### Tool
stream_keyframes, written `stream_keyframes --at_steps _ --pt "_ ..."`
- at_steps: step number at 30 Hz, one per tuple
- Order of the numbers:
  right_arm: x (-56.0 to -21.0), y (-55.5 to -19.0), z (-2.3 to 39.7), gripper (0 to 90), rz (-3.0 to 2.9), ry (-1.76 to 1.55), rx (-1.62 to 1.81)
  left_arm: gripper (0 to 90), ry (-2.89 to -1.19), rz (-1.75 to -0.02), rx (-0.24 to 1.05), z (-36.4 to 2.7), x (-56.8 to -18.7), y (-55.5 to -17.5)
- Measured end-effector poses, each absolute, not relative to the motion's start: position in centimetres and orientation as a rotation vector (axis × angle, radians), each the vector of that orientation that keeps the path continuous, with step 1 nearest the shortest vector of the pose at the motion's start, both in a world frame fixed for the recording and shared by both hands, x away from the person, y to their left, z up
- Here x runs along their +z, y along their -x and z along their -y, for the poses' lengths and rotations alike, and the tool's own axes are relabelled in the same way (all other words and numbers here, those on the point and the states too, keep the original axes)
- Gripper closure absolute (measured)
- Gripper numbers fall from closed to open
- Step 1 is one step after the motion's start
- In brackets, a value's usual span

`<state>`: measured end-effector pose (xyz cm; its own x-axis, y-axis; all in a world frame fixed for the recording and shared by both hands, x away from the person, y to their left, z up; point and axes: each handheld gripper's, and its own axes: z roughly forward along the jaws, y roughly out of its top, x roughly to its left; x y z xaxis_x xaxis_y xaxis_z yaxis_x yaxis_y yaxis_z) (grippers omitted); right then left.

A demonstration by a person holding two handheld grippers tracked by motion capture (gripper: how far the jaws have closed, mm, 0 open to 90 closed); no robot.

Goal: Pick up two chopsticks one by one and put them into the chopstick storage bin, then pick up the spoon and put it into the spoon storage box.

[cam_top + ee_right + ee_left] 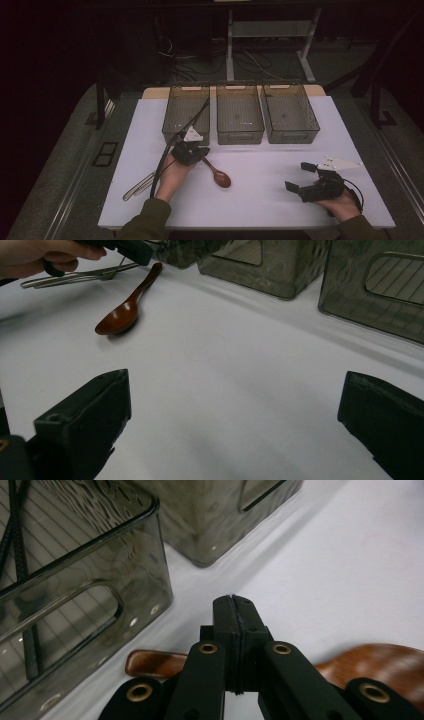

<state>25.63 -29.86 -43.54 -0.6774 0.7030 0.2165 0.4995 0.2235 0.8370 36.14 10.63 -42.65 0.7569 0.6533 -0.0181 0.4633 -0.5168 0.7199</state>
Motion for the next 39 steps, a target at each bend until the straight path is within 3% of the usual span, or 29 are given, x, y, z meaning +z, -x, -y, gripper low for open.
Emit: stream_keyframes --at_steps 11,32,39 --pt "-43.5 -25.6 29.9 0.9 -2.285 -1.138 1.439 89.4 -2.291 -0.851 0.304 -9.7 -44.3 -36.9" --pt "-43.5 -25.6 29.9 0.9 -2.285 -1.138 1.440 89.5 -2.383 -0.792 0.198 -10.3 -43.7 -34.6" --pt "-43.4 -25.5 30.0 0.9 -2.277 -1.137 1.449 88.8 -2.345 -0.755 0.189 -10.1 -43.3 -34.1"
